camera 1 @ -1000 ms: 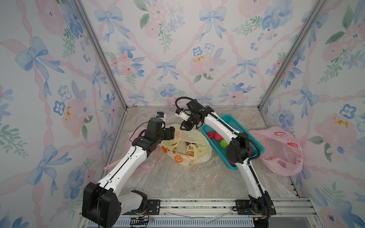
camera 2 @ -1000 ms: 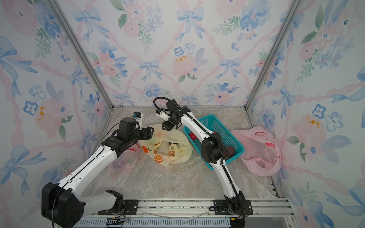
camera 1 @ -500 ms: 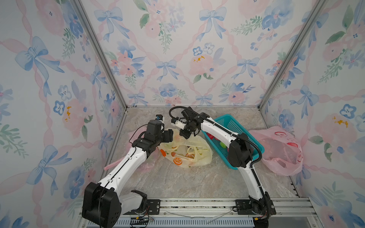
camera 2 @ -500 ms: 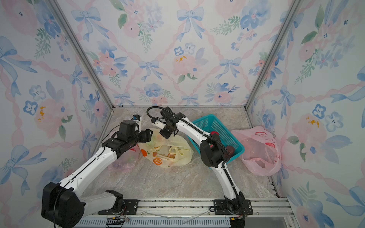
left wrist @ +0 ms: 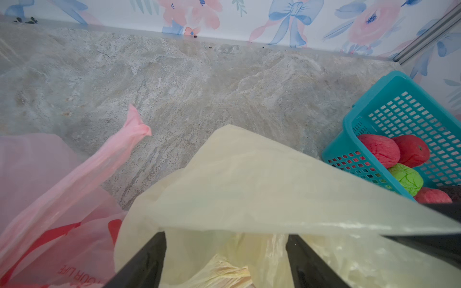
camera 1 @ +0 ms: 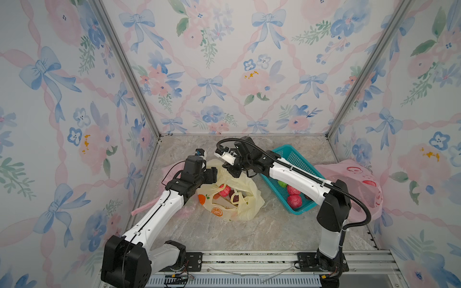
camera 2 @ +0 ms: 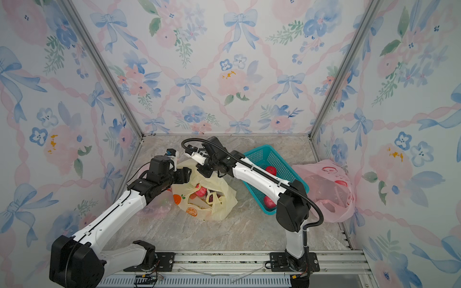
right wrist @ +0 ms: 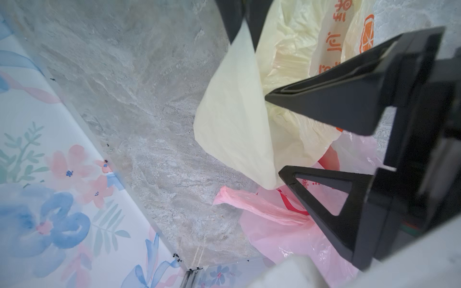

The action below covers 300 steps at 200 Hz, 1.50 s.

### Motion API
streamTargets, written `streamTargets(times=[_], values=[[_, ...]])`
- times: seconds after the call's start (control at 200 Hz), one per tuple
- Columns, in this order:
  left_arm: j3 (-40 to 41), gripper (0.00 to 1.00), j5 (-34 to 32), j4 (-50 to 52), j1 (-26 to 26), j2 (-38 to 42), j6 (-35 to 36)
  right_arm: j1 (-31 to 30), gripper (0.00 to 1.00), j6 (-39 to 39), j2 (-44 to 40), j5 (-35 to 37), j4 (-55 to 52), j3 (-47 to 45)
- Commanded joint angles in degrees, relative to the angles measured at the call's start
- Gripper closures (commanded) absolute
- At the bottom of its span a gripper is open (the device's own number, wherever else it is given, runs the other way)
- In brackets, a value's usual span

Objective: Untie the knot of a plastic bag & take out the apple
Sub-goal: Adjust the plastic bag at the center of the board, then pick up the apple from the plastic bag.

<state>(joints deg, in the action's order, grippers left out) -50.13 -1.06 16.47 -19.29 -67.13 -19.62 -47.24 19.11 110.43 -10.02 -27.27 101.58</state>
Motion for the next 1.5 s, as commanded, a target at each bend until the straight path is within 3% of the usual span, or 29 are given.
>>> streamTargets(times=[0.0, 0.185, 0.225, 0.325, 0.4, 0.535, 0.67, 0.785, 1.175, 1.335, 1.495], values=[[-0.1, 0.22, 1.0, 0.0, 0.4, -0.1, -0.3, 1.6, 1.00, -0.8, 6.0, -0.7, -0.6, 3.9], [0.9, 0.25, 3.2, -0.1, 0.5, -1.3, -0.9, 3.5, 0.98, -2.0, 14.0, -0.5, -3.3, 12.1], [1.3, 0.25, 3.7, -0.5, 0.5, -2.0, -1.1, 4.0, 0.87, -2.7, 15.1, -0.6, -3.3, 13.3], [2.2, 0.25, 4.8, -1.5, 0.3, -3.9, -1.6, 5.0, 0.42, -4.7, 16.2, -0.8, -2.5, 14.8], [2.6, 0.25, 4.8, -2.3, 0.3, -5.3, -1.8, 5.3, 0.30, -6.3, 14.7, -1.4, -0.8, 13.3], [2.5, 0.26, 5.1, -3.0, 0.1, -5.7, -2.0, 4.9, 0.22, -8.0, 5.7, -1.6, 6.7, 3.8], [2.9, 0.27, 5.2, -2.9, 0.0, -5.5, -2.2, 2.8, 0.28, -9.4, -4.9, 0.7, 10.2, -5.7], [4.6, 0.30, 4.9, -3.3, -0.4, -4.9, -3.2, 0.6, 0.52, -13.5, -8.8, 1.3, 8.0, -10.2], [11.9, 0.27, 1.0, -4.1, -0.5, -1.3, -7.8, -3.2, 0.52, -29.9, -5.9, -1.4, 10.3, -16.8], [11.9, 0.28, 0.8, -4.2, -0.1, -1.8, -7.7, -3.0, 0.52, -31.4, -0.8, 0.5, 6.2, -12.7], [11.1, 0.28, 2.0, -5.5, -0.3, -3.0, -8.0, -3.1, 0.62, -32.9, 2.5, 0.0, 3.3, -10.2]])
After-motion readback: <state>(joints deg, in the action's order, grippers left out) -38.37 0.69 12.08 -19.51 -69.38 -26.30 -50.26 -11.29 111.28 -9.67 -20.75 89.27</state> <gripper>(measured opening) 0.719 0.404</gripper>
